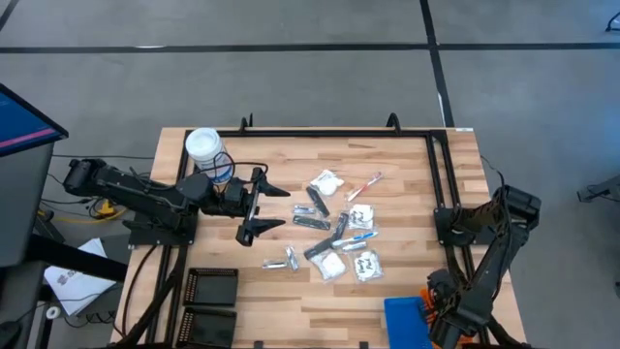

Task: Pick & Place Travel size toiletries
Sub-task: Put the blue toothbrush into the orange bin, then put the vanity pack into the bottom black bin

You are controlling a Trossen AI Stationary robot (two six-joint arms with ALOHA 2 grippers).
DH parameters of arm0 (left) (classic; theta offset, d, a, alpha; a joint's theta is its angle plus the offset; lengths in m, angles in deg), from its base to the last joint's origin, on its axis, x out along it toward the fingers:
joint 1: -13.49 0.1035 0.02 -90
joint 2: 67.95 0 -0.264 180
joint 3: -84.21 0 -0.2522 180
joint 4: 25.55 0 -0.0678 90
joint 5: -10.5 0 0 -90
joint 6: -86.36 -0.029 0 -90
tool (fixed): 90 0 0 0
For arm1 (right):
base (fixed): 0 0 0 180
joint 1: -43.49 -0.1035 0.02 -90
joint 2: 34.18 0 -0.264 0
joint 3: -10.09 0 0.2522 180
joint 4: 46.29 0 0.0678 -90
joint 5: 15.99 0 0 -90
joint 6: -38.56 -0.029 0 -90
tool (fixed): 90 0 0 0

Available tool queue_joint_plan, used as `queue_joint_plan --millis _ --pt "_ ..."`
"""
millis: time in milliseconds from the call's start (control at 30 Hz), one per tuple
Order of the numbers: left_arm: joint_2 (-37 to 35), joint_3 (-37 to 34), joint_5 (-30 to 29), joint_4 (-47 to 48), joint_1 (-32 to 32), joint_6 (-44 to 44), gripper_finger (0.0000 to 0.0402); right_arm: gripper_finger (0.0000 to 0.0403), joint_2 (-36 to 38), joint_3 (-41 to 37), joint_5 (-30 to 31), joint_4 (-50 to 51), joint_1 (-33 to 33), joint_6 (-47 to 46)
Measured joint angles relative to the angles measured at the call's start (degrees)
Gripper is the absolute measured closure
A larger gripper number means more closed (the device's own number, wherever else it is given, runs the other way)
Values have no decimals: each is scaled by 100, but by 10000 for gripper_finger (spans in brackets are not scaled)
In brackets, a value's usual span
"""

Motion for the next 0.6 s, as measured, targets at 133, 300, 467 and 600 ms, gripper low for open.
queue_joint_plan --millis 133,300,467,600 --pt "0 0 0 0 0 2 88 304 0 8 2 -174 7 74" --pt "0 0 0 2 0 2 88 235 0 207 4 176 53 167" --pt "0 0 0 7 0 -22 88 177 0 838 10 1139 168 461" --pt "0 0 0 20 0 -153 88 157 2 1543 247 1874 295 826"
